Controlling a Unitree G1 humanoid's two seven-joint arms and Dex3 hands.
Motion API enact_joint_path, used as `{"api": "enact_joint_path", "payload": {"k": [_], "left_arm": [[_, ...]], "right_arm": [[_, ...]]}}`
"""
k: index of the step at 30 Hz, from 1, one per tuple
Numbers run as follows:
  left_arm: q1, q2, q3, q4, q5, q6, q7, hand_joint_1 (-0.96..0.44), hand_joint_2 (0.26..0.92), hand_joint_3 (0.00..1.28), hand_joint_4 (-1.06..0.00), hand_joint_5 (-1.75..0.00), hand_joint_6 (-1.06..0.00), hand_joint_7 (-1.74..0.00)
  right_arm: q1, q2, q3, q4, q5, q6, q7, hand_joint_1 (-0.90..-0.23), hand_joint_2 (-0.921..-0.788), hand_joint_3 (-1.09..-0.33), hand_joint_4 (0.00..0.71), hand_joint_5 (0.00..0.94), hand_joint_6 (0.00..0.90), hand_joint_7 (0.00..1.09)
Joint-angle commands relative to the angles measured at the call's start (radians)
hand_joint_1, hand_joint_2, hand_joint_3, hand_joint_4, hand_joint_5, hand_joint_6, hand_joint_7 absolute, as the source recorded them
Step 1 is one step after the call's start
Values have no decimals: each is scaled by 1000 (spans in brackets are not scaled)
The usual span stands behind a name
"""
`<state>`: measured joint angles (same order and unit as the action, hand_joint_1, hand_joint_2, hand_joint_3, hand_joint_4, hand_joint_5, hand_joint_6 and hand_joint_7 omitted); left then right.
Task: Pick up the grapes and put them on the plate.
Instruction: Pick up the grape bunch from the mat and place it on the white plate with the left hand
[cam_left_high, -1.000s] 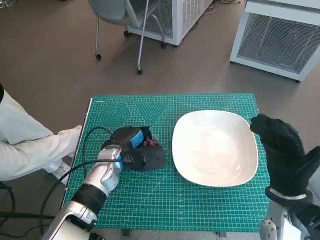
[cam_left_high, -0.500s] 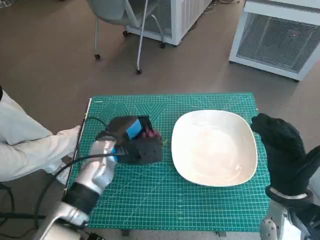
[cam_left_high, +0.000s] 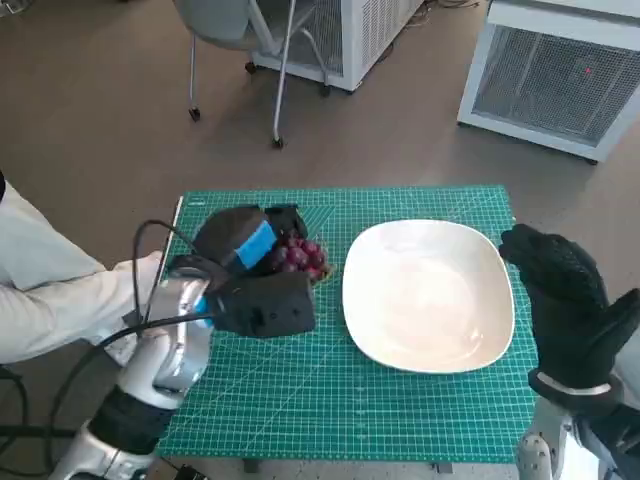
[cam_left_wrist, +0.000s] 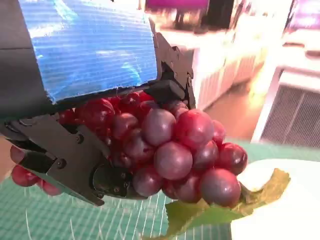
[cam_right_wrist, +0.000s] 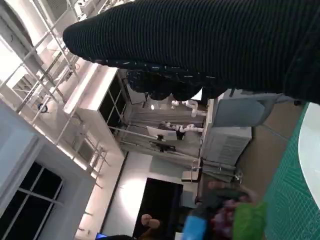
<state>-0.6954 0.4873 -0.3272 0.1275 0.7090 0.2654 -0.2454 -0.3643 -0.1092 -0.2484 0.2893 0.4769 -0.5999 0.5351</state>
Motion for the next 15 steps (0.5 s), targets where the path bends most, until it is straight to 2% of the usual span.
{"api": "enact_joint_path", "payload": {"k": [1, 8, 15], "left_arm": [[16, 26, 24, -70, 27, 5, -2, 3, 910, 49, -714, -1276, -712, -940], [13, 25, 35, -100, 45, 5, -1, 2, 905, 39, -786, -1118, -667, -1068], [-14, -1, 20, -61, 50, -13, 10, 3, 905, 37, -773, -1186, -697, -979]], "right_arm": [[7, 5, 1, 20, -2, 2, 4, -410, -921, -579, 532, 266, 244, 825], [0, 4, 2, 28, -3, -2, 6, -407, -921, -580, 532, 266, 242, 823], [-7, 0, -1, 36, -3, -4, 7, -407, -921, -580, 533, 265, 242, 823]]}}
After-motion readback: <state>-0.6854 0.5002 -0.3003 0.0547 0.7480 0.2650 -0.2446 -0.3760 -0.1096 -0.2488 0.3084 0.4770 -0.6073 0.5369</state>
